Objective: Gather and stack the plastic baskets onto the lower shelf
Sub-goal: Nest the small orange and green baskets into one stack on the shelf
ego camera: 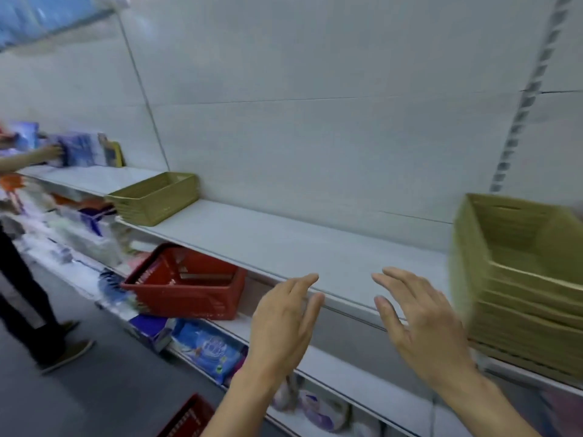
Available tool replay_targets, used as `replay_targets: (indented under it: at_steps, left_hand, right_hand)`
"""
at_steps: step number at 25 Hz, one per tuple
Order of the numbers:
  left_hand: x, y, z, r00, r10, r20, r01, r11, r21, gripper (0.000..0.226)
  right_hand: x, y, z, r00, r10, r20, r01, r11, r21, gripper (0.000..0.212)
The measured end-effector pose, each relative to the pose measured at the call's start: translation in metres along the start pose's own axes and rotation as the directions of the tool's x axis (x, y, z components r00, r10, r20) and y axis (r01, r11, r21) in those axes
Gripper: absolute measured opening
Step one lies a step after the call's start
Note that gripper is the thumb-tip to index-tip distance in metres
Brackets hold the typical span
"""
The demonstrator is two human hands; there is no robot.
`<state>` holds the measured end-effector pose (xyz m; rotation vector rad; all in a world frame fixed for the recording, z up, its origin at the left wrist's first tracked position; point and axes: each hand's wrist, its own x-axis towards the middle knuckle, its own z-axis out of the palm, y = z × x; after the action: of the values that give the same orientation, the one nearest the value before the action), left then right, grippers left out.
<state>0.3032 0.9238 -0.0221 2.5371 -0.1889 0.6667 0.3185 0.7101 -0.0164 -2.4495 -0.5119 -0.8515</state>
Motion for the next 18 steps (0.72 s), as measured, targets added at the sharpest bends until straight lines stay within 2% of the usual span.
replay_targets:
  at_steps: [3,8,11,14,18]
  left_hand:
    - [0.001,-0.099,-0.054,0.987,-0.155,0.054,0.156,0.988,-0.019,0.039]
    - [0.04,-0.241,-0.119,0.95,-0.307,0.053,0.31,0.948,-0.074,0.036]
    - [0.073,-0.307,-0.137,0.92,-0.377,0.109,0.389,0.913,-0.121,0.034]
    - [0.109,-0.367,-0.143,0.887,-0.445,0.128,0.458,0.881,-0.115,0.036]
    - [0.172,-0.433,-0.14,0.857,-0.504,0.104,0.51,0.859,-0.042,0.05]
  right_hand:
    - [0.031,-0.073,0.079,0.99,0.065,0.122,-0.081,0.988,0.129,0.036]
    - [0.101,-0.157,0.179,0.948,0.124,0.293,-0.211,0.934,0.287,0.026]
    - [0.141,-0.175,0.224,0.903,0.153,0.401,-0.285,0.912,0.294,0.025]
    - [0.181,-0.173,0.274,0.864,0.137,0.485,-0.299,0.914,0.274,0.026]
    - [0.23,-0.161,0.341,0.793,0.056,0.607,-0.196,0.966,0.167,0.036]
